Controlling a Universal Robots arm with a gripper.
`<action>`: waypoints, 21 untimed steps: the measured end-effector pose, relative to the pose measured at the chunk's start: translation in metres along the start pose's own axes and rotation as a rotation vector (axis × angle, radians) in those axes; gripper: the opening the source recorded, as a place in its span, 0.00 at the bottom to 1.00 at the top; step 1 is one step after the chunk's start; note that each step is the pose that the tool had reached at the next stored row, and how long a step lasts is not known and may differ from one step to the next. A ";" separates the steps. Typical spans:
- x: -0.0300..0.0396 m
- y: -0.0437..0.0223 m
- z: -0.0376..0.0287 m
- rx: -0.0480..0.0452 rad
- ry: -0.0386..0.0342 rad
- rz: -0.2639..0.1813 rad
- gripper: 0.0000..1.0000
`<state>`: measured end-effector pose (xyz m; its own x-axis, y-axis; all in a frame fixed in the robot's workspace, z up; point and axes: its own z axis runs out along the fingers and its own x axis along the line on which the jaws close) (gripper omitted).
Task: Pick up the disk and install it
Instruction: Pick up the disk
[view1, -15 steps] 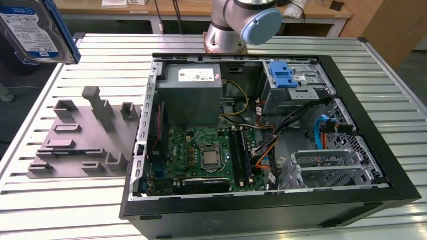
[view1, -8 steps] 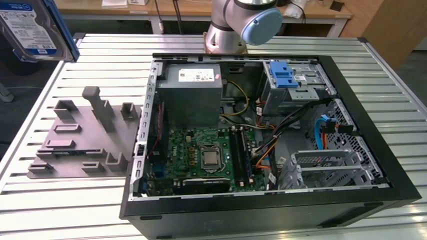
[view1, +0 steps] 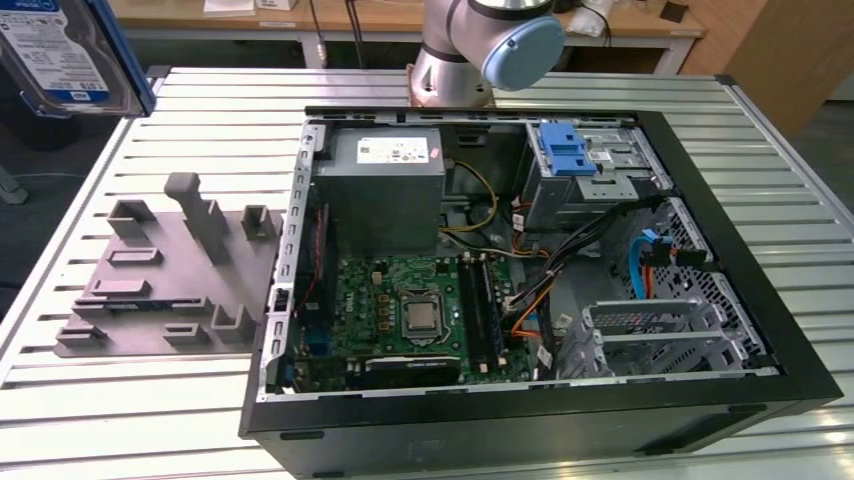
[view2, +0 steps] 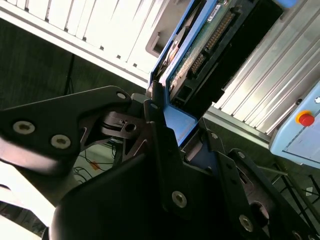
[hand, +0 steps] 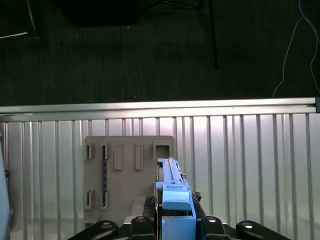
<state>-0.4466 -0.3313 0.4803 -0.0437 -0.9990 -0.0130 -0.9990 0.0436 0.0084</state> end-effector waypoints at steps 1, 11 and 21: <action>0.0000 0.0000 -0.0007 0.0000 0.0000 0.000 0.36; 0.0000 0.0000 -0.0053 0.0000 0.0000 0.000 0.36; 0.0095 -0.0032 -0.0055 0.0000 -0.0004 0.000 0.36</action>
<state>-0.4438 -0.3411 0.4857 -0.0436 -0.9990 -0.0134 -0.9990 0.0435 0.0084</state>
